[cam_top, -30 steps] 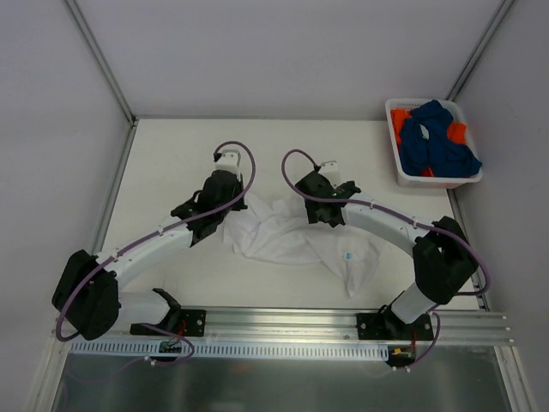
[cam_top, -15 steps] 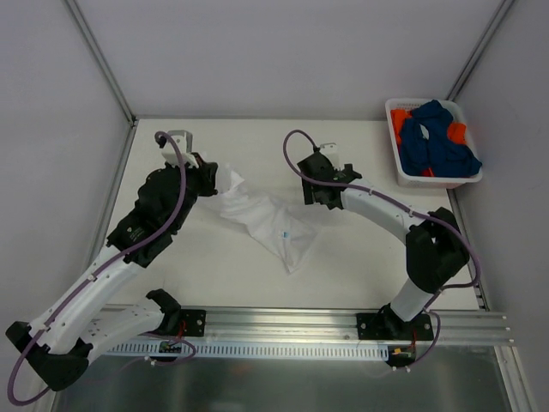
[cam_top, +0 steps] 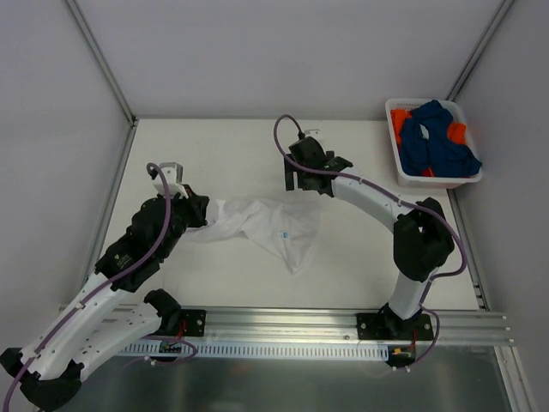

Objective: Fold and stack the t-shirts
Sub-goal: Flatten the tshirt out

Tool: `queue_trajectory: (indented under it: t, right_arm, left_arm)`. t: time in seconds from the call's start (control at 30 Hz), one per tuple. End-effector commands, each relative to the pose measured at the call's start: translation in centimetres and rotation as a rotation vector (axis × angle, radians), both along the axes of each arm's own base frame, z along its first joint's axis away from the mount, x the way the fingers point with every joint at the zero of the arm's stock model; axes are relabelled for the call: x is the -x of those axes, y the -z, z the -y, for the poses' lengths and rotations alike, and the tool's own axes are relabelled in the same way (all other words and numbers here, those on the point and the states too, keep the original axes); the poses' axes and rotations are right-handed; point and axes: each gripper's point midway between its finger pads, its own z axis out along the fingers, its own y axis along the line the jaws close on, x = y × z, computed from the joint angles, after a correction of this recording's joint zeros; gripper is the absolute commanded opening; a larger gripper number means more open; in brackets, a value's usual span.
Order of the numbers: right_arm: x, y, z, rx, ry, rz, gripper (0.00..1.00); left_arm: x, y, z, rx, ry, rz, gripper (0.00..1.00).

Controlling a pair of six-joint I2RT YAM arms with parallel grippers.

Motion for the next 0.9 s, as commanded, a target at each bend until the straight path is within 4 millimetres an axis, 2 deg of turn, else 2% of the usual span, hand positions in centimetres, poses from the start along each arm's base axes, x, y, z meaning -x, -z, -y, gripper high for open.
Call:
queue_trajectory:
  t: [0.0, 0.17, 0.2, 0.33, 0.47, 0.5, 0.63, 0.87]
  right_arm:
    - [-1.1, -1.1, -2.7, -0.093, -0.069, 0.011, 0.93]
    - [-1.3, 0.1, -6.1, -0.206, -0.157, -0.042, 0.93]
    - [-1.3, 1.2, -6.7, -0.216, -0.164, -0.07, 0.92]
    - [-0.8, 1.7, -9.4, -0.349, -0.214, -0.098, 0.89]
    - [-0.2, 2.5, -9.5, -0.363, -0.21, -0.118, 0.84]
    - [0.6, 2.5, -10.0, -0.379, -0.231, -0.145, 0.83]
    - [1.7, 2.5, -9.8, -0.366, -0.233, -0.152, 0.7]
    - [3.8, 3.5, -9.9, -0.343, -0.235, -0.206, 0.64]
  left_arm:
    - [0.9, -1.6, 0.5, 0.061, 0.035, 0.017, 0.0]
    - [0.9, 1.2, 0.7, 0.043, 0.024, -0.063, 0.0]
    - [0.8, 1.7, 0.7, 0.033, 0.02, -0.076, 0.0]
    - [0.4, 2.9, 0.6, 0.004, -0.001, -0.106, 0.0]
    - [0.2, 3.3, 0.2, -0.017, -0.024, -0.107, 0.0]
    - [0.1, 3.3, 0.1, -0.02, -0.03, -0.104, 0.0]
    - [0.0, 3.5, -0.1, -0.027, -0.043, -0.104, 0.0]
    - [-0.1, 3.7, -0.4, -0.042, -0.054, -0.105, 0.0]
